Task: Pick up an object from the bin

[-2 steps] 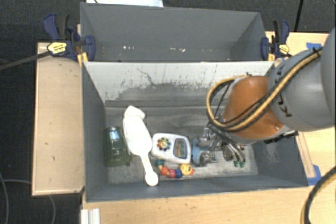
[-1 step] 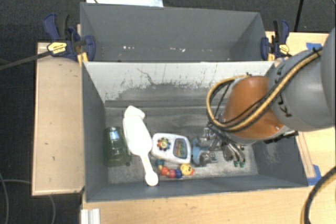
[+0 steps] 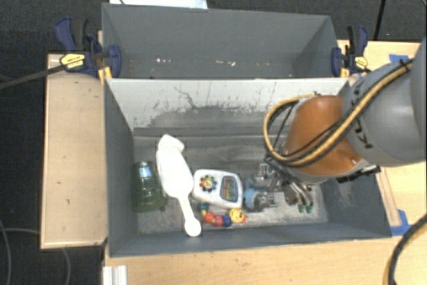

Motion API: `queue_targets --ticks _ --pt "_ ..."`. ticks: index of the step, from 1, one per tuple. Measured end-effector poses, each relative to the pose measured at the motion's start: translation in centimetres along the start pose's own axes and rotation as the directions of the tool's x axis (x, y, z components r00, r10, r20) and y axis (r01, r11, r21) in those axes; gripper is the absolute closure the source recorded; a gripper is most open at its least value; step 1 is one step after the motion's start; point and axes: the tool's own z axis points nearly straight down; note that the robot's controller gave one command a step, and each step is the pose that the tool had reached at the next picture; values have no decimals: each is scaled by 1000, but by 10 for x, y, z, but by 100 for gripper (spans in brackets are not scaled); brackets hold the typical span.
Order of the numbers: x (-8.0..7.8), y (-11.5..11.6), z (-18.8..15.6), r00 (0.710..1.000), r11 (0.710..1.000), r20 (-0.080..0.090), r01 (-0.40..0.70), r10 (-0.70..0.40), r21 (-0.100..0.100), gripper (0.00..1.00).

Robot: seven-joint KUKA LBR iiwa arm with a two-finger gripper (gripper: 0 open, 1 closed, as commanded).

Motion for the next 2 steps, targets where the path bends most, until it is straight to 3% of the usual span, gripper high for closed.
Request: queue_targets --ticks 1,2 --pt "1 0 -15 1000 1000 -14 1 -1 0 100" --pt "0 0 -28 1000 1000 -17 1 -1 -1 100"
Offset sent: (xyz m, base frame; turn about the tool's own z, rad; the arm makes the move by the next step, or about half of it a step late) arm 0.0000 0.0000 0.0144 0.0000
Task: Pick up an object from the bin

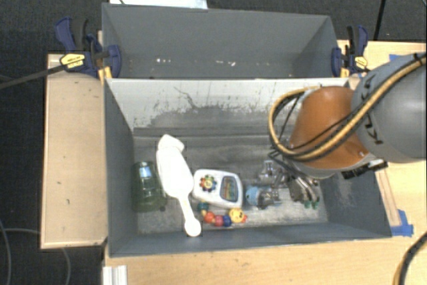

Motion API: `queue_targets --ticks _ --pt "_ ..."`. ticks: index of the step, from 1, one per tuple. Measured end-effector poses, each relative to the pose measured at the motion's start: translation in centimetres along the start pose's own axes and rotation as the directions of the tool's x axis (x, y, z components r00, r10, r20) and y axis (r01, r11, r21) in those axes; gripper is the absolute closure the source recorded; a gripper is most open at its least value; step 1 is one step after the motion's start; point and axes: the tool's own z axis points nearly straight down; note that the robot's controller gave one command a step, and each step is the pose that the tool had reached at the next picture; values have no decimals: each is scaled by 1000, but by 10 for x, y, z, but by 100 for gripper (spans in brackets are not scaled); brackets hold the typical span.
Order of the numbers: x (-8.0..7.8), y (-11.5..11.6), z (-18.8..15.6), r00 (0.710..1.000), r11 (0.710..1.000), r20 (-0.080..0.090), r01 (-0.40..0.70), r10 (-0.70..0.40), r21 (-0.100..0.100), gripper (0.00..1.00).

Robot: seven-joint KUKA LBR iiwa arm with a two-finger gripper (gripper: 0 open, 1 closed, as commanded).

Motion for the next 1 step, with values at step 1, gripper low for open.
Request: queue_targets --ticks 1 --pt "1 0 -13 1000 1000 -4 0 0 0 100"
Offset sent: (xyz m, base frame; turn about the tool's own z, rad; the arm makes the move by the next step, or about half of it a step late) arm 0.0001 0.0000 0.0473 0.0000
